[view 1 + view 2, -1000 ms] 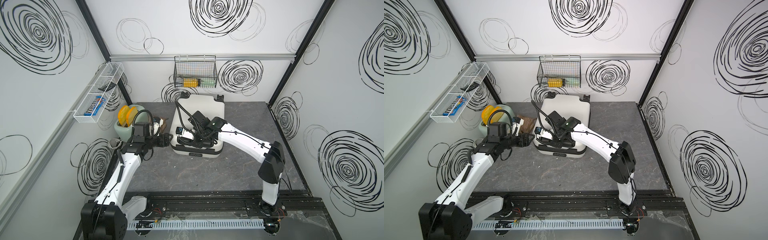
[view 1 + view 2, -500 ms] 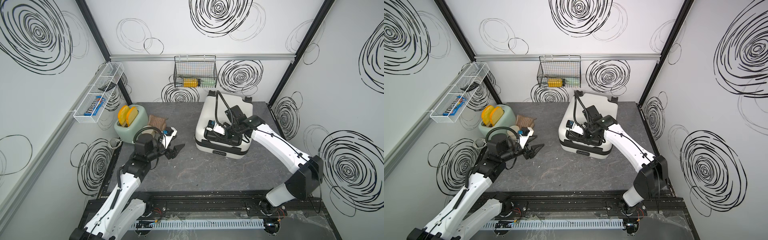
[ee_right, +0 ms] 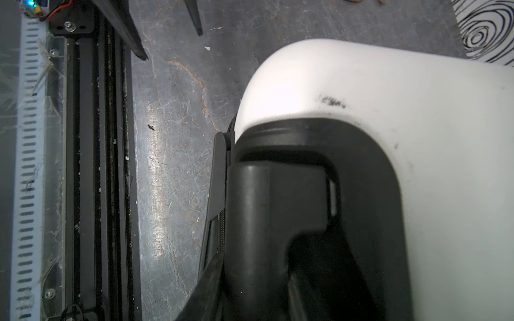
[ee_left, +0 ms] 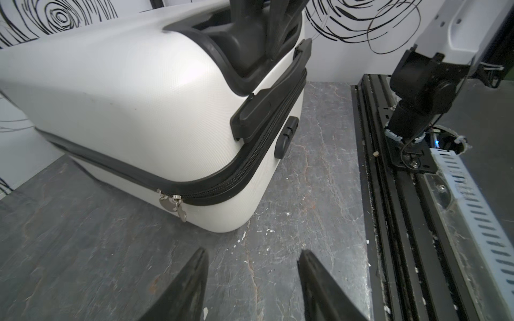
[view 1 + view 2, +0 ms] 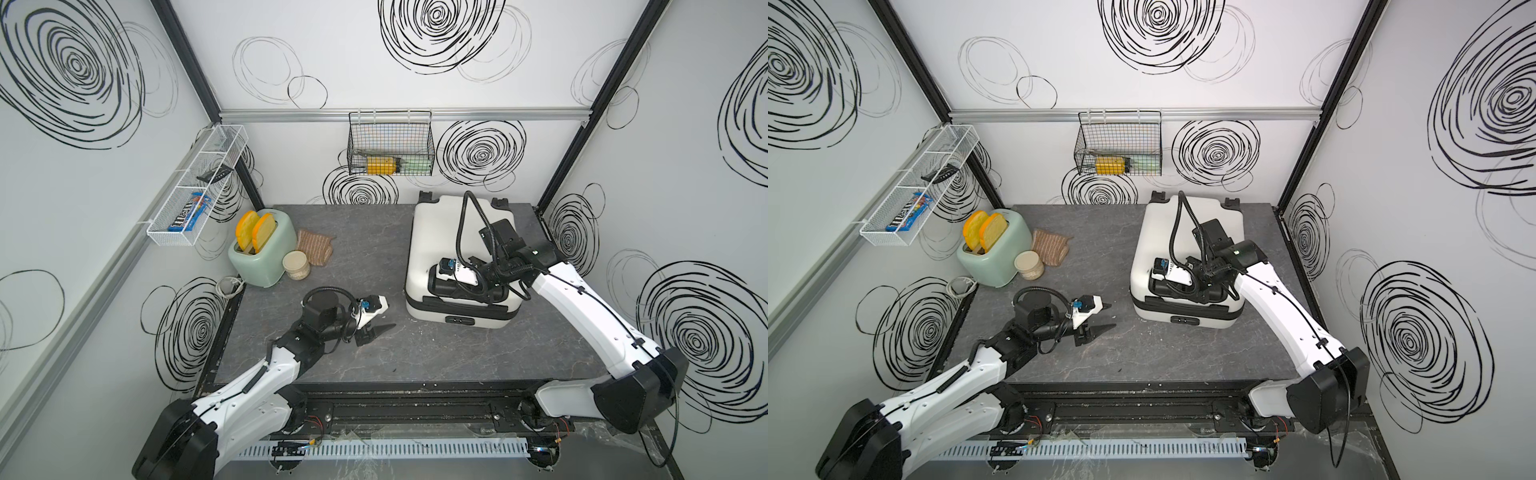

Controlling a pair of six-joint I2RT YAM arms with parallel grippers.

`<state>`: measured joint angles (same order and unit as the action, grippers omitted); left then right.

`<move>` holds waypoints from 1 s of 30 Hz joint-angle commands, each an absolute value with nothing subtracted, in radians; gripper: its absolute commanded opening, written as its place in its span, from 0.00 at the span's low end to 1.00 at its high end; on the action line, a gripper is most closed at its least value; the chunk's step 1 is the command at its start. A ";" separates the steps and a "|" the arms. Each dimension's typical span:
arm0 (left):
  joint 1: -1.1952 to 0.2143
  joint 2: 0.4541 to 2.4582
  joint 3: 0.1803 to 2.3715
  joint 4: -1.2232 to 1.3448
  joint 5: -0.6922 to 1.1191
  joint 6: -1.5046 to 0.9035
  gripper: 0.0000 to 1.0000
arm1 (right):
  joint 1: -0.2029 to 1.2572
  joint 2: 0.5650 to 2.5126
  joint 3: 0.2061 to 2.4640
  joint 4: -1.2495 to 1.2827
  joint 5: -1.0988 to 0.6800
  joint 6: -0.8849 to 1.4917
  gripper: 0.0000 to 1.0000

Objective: Open the suitcase zippers
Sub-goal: Unzip the zipper on the suitcase.

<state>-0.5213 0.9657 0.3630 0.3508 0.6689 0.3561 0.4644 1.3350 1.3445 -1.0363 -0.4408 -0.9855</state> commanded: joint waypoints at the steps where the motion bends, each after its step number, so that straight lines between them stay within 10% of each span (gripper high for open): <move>1: -0.545 0.981 0.330 0.550 0.676 0.362 0.55 | 0.477 1.238 1.388 -0.903 -0.570 -1.210 0.00; 30: -0.601 1.209 0.291 0.827 0.557 0.293 0.31 | 0.482 1.169 1.388 -0.897 -0.630 -1.247 0.00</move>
